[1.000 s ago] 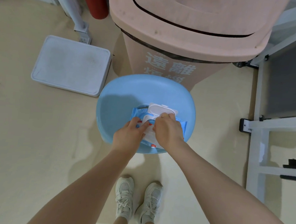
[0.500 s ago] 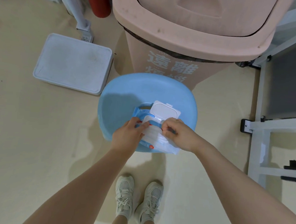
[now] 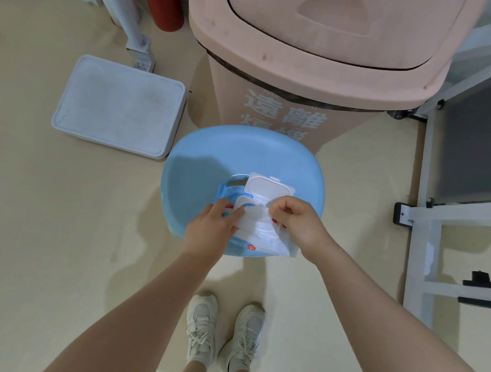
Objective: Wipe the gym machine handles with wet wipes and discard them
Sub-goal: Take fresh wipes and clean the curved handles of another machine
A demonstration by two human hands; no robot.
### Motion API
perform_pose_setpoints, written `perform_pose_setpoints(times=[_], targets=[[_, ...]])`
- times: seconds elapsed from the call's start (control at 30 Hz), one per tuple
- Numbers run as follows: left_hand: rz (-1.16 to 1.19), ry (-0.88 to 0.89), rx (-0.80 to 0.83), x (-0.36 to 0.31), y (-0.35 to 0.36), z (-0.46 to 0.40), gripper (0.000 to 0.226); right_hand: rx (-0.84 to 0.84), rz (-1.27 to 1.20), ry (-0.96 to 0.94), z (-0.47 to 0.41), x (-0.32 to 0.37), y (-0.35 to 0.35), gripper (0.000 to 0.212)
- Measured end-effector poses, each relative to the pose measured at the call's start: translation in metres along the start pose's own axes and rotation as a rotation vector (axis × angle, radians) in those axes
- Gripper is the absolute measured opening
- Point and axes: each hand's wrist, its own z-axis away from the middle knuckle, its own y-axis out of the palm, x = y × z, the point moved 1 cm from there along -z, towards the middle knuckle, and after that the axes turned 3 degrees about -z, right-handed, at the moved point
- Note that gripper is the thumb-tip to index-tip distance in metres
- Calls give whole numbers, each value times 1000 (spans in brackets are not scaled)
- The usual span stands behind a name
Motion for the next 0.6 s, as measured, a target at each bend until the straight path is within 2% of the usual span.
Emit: perform_pose_setpoints(times=[0.03,0.13,0.2,0.27,0.33,0.4,0.47,0.6], targets=[[-20,9,-15,0,1,0,51,-11,26,8,0,-2,-1,26],[-53,53,-70,0,5,3,60,-128,332,-101,-2,2,6,14],[-76,65,-95,-1,8,5,66,-157,528,-201,2,11,11,22],[-78,73,-120,-2,10,6,69,-45,713,-343,7,17,14,39],[-59,88,-144,-2,12,6,70,89,903,-463,11,18,17,39],[-32,106,-153,-1,13,6,68,119,1095,-443,10,15,19,33],[-9,101,-122,-1,12,7,60,55,1188,-366,7,11,18,26],[-64,58,4,-5,7,4,58,-9,1152,-255,4,9,16,22]])
